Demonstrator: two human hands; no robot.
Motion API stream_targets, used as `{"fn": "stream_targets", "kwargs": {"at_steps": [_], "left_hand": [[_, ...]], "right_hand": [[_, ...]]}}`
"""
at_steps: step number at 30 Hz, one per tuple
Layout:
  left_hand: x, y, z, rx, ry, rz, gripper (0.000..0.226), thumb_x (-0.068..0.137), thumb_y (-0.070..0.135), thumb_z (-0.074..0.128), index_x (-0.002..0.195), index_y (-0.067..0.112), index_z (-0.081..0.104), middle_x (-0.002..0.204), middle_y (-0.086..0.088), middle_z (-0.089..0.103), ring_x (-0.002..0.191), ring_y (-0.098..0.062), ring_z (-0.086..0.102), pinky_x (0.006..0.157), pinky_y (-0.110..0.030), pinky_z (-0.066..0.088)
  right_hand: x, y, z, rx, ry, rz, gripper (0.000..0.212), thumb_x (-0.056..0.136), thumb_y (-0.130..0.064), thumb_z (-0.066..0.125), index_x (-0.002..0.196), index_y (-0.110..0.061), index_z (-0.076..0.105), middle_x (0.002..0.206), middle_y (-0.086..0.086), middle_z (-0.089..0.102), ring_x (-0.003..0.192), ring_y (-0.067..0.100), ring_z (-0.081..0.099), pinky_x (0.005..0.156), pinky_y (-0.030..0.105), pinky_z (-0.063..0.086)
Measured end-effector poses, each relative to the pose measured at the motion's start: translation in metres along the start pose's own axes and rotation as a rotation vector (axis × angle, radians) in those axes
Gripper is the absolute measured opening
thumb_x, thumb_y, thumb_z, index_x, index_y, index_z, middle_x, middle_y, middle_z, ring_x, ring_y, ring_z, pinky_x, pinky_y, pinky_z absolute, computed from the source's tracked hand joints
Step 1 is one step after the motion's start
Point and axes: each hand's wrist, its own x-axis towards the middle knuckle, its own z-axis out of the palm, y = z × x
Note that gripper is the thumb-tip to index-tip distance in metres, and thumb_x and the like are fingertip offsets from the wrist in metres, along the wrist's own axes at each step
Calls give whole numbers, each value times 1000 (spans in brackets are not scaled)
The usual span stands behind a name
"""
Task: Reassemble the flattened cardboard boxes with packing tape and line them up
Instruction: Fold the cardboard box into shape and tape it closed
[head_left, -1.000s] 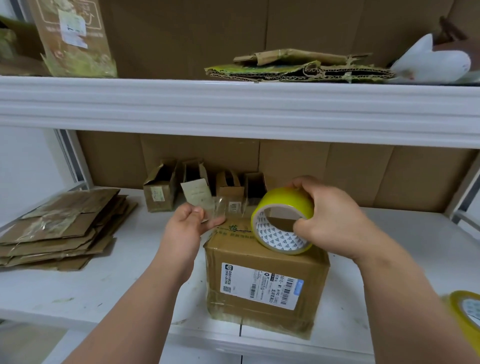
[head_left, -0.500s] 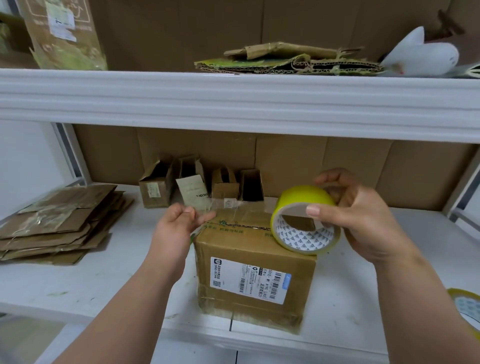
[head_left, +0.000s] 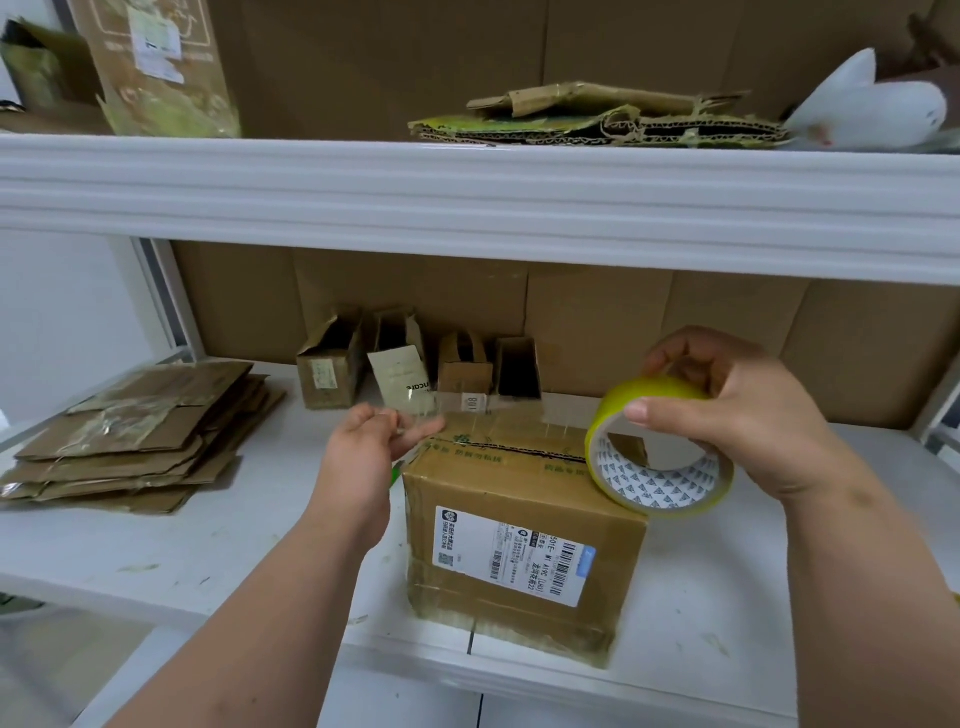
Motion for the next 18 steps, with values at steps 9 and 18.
{"fn": "stream_targets", "kwargs": {"at_steps": [9,18], "left_hand": [[3,-4,2,-12,16,-7,22,105,3,33,91,4,50,118,-37,60,91,-24,74,94,-39,53],[5,-4,1,-63,3,-43,21,105,4,31,91,5,48,77,-15,74,90,-25,74,97,-47,53]], "right_hand": [[-3,8,-10,133,-75,23,52,40,-49,81,89,-33,72,77,6,71,71,22,61,65,36,44],[-6,7,-23,-161,-67,68,43,51,-58,83,91,-52,70,86,-20,73,78,-3,66,75,21,47]]}}
